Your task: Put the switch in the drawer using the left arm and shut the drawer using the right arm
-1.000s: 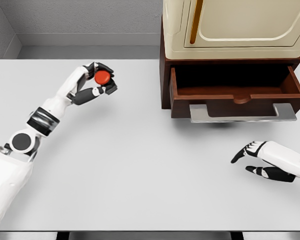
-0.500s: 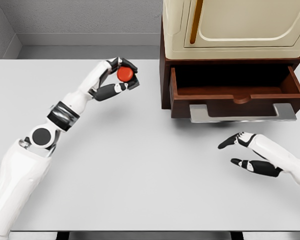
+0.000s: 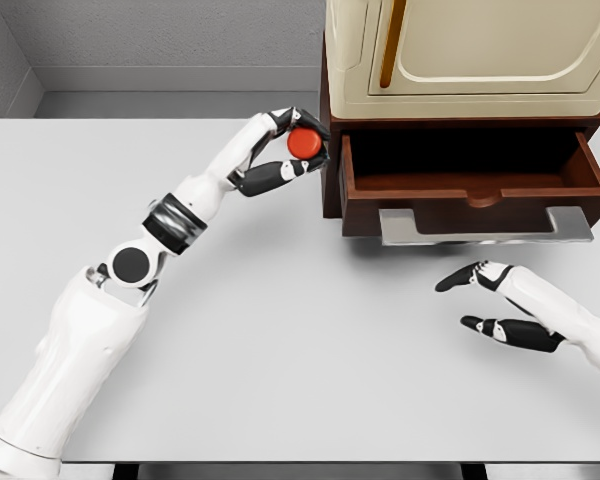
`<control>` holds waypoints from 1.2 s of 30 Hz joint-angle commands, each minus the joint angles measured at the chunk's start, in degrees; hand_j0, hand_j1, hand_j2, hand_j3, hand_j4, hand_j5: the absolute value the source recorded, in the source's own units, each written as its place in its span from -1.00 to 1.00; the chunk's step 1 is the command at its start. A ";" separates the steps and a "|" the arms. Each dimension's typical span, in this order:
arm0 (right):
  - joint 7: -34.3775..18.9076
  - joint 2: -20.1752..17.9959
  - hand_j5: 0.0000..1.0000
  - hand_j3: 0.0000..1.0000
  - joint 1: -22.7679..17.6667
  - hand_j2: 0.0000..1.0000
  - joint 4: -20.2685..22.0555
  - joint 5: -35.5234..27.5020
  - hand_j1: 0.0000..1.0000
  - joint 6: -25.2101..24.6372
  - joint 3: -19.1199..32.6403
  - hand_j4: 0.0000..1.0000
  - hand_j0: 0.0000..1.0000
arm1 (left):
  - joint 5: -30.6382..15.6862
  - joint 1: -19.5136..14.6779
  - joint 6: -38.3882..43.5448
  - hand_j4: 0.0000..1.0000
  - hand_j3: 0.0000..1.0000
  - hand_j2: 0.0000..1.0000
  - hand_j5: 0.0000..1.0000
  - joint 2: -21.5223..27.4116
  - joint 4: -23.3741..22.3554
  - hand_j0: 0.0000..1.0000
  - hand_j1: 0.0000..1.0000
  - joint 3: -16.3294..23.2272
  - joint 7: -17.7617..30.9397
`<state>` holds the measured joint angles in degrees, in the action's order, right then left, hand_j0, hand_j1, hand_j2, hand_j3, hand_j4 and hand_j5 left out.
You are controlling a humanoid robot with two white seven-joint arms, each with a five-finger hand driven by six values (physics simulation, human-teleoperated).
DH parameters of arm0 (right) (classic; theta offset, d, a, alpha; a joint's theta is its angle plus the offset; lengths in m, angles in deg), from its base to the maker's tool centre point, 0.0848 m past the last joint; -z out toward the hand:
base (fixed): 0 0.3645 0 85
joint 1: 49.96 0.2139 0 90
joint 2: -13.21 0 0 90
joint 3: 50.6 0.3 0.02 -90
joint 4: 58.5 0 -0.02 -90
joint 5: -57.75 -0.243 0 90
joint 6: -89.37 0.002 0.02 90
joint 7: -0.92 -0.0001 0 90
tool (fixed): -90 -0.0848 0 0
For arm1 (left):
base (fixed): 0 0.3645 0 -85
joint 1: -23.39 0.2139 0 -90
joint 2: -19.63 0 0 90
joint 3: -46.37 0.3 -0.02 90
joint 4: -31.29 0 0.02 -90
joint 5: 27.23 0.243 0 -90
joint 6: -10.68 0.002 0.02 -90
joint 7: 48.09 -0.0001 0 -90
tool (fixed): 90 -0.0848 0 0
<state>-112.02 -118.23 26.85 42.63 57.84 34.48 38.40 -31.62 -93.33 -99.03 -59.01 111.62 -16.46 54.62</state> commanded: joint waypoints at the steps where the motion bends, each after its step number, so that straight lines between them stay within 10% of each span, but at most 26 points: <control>1: 0.00 -0.48 0.21 0.21 0.00 0.21 0.03 -0.62 0.21 -0.11 1.10 0.21 0.21 | 0.26 -0.09 0.02 -0.03 -0.03 -0.03 -0.03 -1.43 0.00 -0.03 -0.03 0.25 -0.05; 27: -1.06 -0.13 0.00 0.00 -0.53 0.00 0.03 -2.02 0.00 -0.11 3.47 0.00 0.00 | 0.70 -2.02 6.70 -0.03 -0.03 -0.03 -0.03 -4.07 6.50 -0.03 -0.03 0.87 -0.05; 36: -0.70 -0.49 0.02 0.02 -0.62 0.02 0.03 -2.11 0.02 -0.11 3.38 0.02 0.02 | 9.31 -2.55 8.28 -0.04 -0.04 -0.04 -0.04 -9.16 6.68 -0.04 -0.04 2.01 -0.05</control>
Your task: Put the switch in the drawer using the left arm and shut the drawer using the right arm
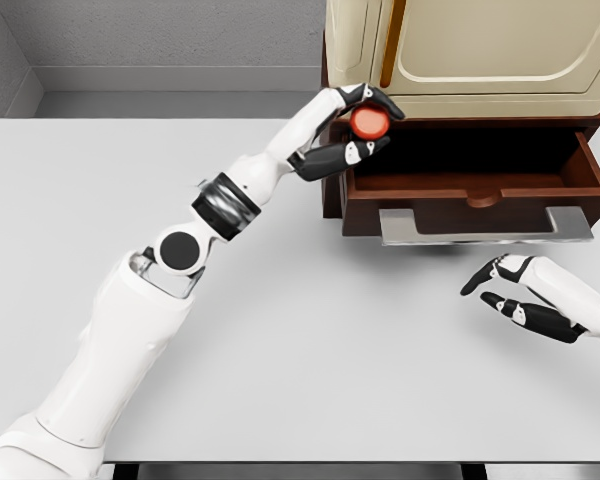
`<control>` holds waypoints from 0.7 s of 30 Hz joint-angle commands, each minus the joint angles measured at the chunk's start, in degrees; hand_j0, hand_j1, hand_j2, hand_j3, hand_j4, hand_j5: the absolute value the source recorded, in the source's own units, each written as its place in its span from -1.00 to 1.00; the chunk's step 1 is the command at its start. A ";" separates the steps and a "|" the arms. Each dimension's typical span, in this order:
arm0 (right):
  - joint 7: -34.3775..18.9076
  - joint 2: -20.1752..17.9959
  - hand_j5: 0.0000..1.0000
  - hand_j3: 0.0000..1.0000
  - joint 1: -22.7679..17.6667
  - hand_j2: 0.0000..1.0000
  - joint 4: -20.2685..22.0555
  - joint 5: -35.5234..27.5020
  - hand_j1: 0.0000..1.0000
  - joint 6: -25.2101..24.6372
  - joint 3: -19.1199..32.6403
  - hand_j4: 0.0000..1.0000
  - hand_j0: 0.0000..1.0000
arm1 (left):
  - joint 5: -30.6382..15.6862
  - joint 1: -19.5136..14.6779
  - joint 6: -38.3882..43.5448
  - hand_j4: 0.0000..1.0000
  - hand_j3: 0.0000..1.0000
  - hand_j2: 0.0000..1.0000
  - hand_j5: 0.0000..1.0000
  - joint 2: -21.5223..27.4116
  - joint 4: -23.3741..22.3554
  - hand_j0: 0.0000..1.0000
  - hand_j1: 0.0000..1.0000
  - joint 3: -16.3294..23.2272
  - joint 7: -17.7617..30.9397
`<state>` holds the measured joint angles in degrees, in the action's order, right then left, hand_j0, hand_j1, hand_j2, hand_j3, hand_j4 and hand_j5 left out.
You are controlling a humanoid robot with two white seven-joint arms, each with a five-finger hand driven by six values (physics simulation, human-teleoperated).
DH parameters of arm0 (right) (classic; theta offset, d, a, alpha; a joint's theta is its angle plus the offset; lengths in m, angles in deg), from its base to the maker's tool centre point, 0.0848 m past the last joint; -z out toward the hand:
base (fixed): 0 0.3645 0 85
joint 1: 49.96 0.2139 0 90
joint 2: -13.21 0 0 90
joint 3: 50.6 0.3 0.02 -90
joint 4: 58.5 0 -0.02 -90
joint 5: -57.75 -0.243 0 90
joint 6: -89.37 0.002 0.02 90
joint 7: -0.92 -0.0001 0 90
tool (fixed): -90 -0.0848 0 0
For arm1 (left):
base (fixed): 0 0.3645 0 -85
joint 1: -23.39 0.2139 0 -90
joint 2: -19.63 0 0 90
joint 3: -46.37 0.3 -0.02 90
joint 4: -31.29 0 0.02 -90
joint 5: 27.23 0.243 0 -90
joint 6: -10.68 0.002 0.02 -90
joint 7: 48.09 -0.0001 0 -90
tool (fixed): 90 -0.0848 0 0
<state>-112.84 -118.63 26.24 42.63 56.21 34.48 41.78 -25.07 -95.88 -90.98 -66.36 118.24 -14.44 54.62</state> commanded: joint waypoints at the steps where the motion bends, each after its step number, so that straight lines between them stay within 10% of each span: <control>1: 0.12 -0.08 0.02 0.02 0.00 0.02 0.03 -0.47 0.02 -0.11 -0.01 0.02 0.02 | 3.91 -0.09 0.23 -0.04 -0.04 -0.04 -0.04 -2.25 0.05 -0.04 -0.04 0.00 0.04; 21: -0.15 0.54 0.02 0.02 0.44 0.02 0.03 -0.30 0.02 -0.11 -0.01 0.02 0.02 | 24.12 -2.90 -0.21 -0.03 -0.03 -0.03 -0.03 -4.01 1.11 -0.03 -0.03 2.63 -0.05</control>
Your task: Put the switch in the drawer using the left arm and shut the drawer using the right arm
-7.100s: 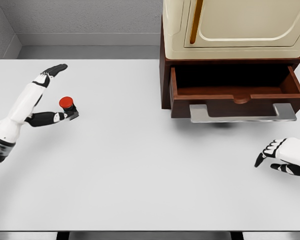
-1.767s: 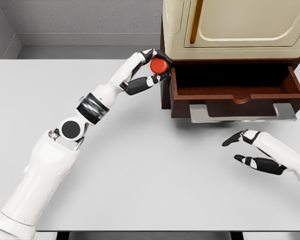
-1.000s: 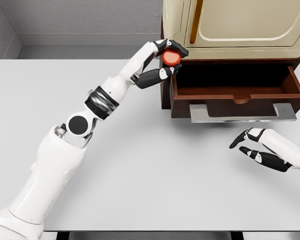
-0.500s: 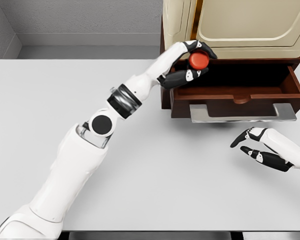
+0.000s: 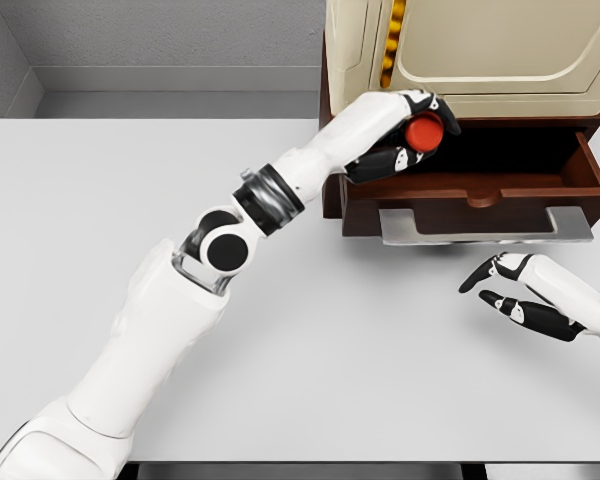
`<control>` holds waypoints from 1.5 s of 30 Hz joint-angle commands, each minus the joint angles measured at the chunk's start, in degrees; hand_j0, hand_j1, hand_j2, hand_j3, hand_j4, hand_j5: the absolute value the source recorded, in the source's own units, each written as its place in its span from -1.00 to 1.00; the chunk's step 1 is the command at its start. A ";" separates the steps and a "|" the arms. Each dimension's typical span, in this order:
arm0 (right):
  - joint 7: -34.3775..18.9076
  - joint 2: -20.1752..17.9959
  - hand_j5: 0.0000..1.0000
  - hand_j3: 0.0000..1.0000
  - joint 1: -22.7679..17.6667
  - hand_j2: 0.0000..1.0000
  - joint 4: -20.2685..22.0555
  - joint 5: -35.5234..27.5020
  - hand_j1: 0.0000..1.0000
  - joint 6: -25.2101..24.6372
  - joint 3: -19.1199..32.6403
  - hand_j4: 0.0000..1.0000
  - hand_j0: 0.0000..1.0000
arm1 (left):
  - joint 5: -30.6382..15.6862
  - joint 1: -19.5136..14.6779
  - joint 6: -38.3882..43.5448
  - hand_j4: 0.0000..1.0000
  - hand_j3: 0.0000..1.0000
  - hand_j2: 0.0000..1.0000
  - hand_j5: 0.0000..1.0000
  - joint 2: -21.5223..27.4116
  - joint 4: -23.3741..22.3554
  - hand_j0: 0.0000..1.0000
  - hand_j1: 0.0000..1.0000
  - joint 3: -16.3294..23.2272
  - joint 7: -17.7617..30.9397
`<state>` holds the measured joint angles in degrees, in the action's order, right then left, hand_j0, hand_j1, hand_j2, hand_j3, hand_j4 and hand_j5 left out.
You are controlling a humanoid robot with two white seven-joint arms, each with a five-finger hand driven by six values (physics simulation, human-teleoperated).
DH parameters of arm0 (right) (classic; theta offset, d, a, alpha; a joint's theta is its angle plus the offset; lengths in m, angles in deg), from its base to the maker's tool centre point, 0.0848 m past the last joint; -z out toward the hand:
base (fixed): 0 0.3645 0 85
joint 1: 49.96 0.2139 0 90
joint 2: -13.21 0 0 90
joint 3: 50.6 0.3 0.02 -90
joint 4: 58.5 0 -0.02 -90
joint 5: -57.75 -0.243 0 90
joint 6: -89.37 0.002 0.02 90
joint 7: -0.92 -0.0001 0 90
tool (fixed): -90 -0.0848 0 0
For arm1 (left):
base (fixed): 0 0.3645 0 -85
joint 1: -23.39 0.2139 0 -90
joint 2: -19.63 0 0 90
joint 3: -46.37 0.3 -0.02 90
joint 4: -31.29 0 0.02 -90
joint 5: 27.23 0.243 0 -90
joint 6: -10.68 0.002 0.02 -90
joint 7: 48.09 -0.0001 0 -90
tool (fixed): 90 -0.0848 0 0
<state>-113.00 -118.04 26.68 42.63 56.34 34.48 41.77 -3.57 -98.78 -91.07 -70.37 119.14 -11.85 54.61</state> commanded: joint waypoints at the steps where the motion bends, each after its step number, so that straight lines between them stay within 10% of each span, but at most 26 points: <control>1: 0.01 -0.05 0.02 0.02 0.00 0.02 0.03 -0.43 0.02 -0.11 0.00 0.02 0.02 | 3.32 0.00 -0.11 -0.03 -0.03 -0.03 -0.03 0.00 0.21 -0.03 -0.03 0.04 -0.04; 24: 0.01 -0.05 0.02 0.02 0.26 0.02 -0.06 0.36 0.02 -0.11 -0.44 0.02 0.02 | 12.54 -4.83 -0.37 0.00 0.00 0.00 0.00 0.00 1.80 0.00 0.00 3.65 -0.13; 28: -0.08 -0.05 0.02 0.02 0.35 0.02 -0.23 0.36 0.02 -0.11 -0.44 0.02 0.02 | 13.25 -5.27 -0.46 0.44 0.44 0.44 0.44 0.00 1.80 0.44 0.44 3.56 -0.22; 45: -0.08 -0.05 0.02 0.02 0.44 0.02 -0.23 0.45 0.02 -0.11 -0.44 0.02 0.02 | 13.42 -5.27 -0.46 0.51 0.51 0.51 0.51 0.00 2.85 0.51 0.51 3.73 -0.22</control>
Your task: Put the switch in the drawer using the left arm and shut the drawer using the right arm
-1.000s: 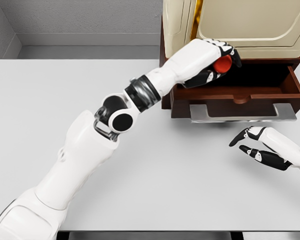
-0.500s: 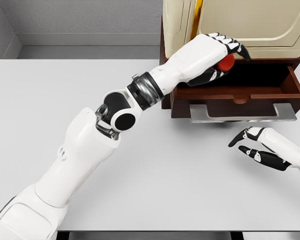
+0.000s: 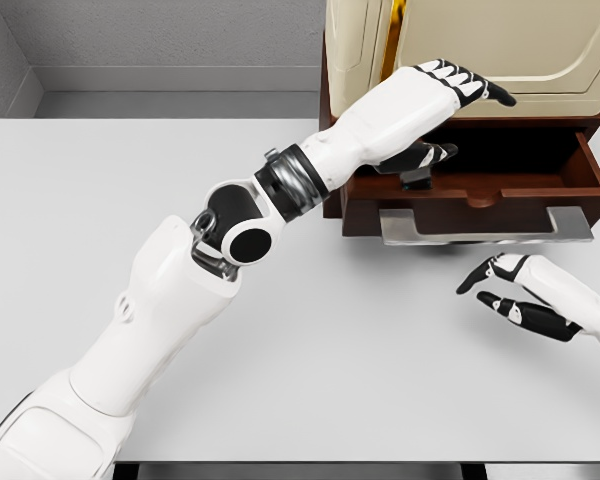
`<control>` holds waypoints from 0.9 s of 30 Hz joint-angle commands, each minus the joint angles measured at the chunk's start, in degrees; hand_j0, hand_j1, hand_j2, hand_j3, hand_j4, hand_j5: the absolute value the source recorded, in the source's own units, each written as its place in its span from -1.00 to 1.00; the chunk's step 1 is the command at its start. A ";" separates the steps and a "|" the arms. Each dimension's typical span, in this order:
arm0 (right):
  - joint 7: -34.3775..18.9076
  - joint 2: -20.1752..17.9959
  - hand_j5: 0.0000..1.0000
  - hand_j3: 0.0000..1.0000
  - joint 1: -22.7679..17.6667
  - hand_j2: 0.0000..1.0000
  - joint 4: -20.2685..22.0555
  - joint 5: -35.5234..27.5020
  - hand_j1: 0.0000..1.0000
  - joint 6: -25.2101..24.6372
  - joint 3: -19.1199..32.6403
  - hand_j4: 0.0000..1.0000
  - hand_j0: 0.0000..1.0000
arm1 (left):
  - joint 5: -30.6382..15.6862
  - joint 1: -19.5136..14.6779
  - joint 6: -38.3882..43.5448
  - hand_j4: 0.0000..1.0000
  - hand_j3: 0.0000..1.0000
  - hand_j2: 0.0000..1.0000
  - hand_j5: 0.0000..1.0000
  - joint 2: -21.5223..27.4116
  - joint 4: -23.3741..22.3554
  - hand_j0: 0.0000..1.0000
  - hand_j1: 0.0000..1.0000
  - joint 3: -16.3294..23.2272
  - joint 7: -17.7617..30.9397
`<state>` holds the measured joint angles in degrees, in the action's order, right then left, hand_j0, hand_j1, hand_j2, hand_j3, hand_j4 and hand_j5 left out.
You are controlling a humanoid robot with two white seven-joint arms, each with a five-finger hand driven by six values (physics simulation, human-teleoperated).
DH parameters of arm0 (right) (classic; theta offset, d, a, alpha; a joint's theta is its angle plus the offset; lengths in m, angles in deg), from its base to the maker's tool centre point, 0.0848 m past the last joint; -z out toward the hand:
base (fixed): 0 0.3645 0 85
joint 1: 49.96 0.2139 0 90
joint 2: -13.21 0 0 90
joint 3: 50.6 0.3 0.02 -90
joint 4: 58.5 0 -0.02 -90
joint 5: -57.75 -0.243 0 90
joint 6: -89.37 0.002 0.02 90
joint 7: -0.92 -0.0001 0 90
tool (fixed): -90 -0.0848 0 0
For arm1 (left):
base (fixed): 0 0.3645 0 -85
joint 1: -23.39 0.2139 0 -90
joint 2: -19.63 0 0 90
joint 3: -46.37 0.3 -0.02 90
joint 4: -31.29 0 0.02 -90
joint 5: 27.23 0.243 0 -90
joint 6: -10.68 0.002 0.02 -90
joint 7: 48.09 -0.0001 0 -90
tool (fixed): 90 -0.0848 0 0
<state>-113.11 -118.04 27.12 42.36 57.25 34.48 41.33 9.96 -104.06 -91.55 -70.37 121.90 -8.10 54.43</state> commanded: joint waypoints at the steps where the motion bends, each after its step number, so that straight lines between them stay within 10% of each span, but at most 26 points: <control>1: -0.05 -0.06 0.02 0.02 0.00 0.02 0.04 -0.46 0.02 -0.11 0.00 0.02 0.02 | -0.10 0.00 0.02 0.51 0.51 0.51 0.51 0.00 0.08 0.51 0.51 -0.03 -0.04; 8: 0.04 -0.14 0.02 0.02 0.00 0.02 -0.14 -0.55 0.02 -0.11 0.09 0.02 0.02 | -1.16 1.32 -6.66 0.56 0.56 0.56 0.56 0.00 6.49 0.56 0.56 -0.20 0.05; 11: 0.04 -0.06 0.02 0.02 0.35 0.02 -0.40 -0.55 0.02 -0.11 0.09 0.02 0.02 | -6.78 1.85 -20.54 0.91 0.91 0.91 0.91 9.75 12.48 0.91 0.91 -0.99 0.05; 17: -0.05 -0.06 0.02 0.02 0.35 0.02 -0.40 -0.46 0.02 -0.11 0.09 0.02 0.02 | -10.39 8.17 -22.77 1.00 1.00 1.00 1.00 19.86 12.48 1.00 1.00 -19.45 0.05; 22: -0.05 -0.06 0.02 0.02 0.70 0.02 -0.40 -0.19 0.02 -0.11 0.09 0.02 0.02 | -12.93 10.37 -22.77 1.00 1.00 1.00 1.00 21.19 11.33 1.00 1.00 -19.01 -0.04; 27: -0.05 -0.06 0.02 0.02 1.05 0.02 -0.49 -0.19 0.02 -0.11 0.09 0.02 0.02 | -33.50 10.99 -22.77 1.00 1.00 1.00 1.00 28.66 12.48 1.00 1.00 -5.74 0.23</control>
<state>-113.18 -118.04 28.17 41.89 57.49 34.48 41.42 -15.66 -93.16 -114.32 -44.69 133.97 -18.62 54.68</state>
